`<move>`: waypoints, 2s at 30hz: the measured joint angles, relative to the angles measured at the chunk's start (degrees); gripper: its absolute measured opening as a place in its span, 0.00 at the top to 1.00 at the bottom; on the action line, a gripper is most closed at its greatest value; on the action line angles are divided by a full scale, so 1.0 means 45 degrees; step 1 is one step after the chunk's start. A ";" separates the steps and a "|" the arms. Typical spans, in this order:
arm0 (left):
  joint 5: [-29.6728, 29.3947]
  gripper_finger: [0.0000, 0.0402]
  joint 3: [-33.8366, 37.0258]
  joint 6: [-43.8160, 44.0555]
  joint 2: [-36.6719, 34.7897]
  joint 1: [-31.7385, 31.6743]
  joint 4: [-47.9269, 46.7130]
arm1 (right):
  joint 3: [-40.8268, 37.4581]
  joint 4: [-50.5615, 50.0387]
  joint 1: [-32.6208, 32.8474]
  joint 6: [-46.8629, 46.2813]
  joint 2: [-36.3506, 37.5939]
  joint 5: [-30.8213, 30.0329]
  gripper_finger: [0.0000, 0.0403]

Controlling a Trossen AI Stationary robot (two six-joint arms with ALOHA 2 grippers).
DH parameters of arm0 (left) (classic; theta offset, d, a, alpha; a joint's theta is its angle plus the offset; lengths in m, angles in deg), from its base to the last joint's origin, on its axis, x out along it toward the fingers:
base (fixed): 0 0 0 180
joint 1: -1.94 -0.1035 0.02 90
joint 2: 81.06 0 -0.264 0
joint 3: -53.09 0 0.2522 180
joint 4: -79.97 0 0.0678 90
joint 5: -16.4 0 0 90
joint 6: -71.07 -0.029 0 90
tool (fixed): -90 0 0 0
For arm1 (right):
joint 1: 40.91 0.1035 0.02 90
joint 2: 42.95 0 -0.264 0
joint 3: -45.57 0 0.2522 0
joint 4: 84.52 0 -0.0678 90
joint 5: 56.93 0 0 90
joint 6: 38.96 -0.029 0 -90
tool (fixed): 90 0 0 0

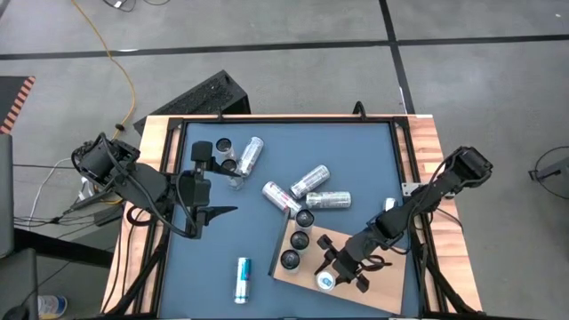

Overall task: Place canned beverage on shelf
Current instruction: Put the top blue soda can on the shelf

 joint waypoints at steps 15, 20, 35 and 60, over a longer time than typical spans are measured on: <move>0.0006 0.25 0.0000 -0.0037 0.0000 0.0000 0.0000 | 0.0029 0.0309 -0.0145 0.0087 -0.0844 -0.0064 0.54; 0.0009 0.25 0.0000 -0.0037 0.0000 0.0000 0.0000 | 0.0017 0.0314 -0.0257 -0.0381 -0.0844 -0.0084 0.47; 0.0010 0.25 0.0000 -0.0042 0.0000 -0.0002 0.0000 | 0.0005 0.0315 -0.0158 -0.0687 -0.0837 -0.1210 0.34; 0.0034 0.25 0.0000 -0.0153 0.0000 0.0000 0.0000 | 0.0908 -0.1328 -0.0034 -0.1552 -0.0815 -0.1449 0.34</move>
